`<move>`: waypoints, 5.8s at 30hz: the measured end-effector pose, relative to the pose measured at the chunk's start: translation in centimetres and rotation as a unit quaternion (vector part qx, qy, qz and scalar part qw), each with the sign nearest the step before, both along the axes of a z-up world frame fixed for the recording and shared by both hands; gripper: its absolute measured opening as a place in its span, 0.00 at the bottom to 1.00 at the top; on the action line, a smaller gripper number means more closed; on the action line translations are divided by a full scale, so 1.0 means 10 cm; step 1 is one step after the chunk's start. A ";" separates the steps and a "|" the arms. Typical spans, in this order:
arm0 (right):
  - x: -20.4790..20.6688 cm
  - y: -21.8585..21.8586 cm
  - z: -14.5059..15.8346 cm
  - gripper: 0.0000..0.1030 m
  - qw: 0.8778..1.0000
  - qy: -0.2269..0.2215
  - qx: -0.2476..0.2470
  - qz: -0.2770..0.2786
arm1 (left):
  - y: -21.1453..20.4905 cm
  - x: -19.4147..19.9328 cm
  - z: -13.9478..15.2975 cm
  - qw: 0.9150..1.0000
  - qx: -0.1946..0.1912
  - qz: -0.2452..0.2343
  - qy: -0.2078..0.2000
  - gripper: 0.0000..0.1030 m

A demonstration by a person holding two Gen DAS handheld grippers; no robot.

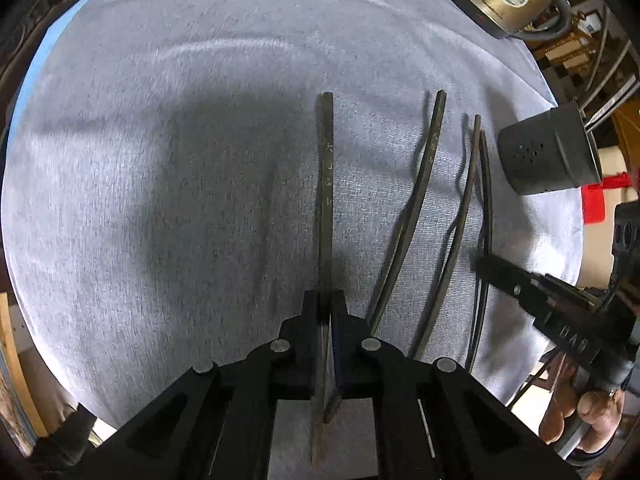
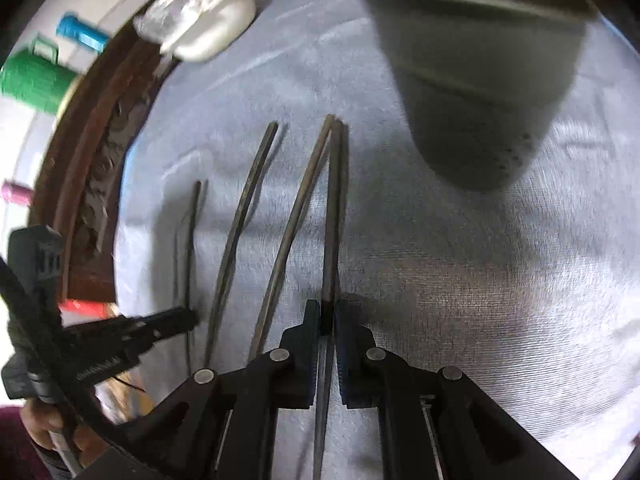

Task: Organize utensils
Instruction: 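Grasp one dark chopstick with the right tool while the left tool grasps another, then lift both held chopsticks and carry them above the gray holder cup, then lower both chopsticks into the holder cup and open both tools, then move both open tools back over the last two chopsticks on the cloth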

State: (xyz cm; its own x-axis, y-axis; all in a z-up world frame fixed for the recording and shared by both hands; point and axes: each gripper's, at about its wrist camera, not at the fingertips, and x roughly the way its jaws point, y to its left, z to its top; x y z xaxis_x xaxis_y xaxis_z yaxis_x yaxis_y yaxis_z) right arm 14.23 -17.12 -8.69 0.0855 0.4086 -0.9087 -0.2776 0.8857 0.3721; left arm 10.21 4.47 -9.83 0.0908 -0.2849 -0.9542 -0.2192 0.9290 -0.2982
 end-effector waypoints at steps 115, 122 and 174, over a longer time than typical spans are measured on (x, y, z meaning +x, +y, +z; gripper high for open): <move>-0.83 -1.29 2.25 0.07 0.824 -0.495 0.112 -0.251 | -0.53 -0.07 2.20 0.851 -0.028 0.072 -0.520 0.06; -0.51 -1.17 2.16 0.07 0.829 -0.493 0.098 -0.244 | -1.01 0.34 2.20 0.850 -0.016 0.037 -0.525 0.06; -0.87 -0.96 1.27 0.72 0.915 -0.354 0.054 -0.187 | -0.06 -0.34 1.35 0.916 0.107 0.074 -0.379 0.71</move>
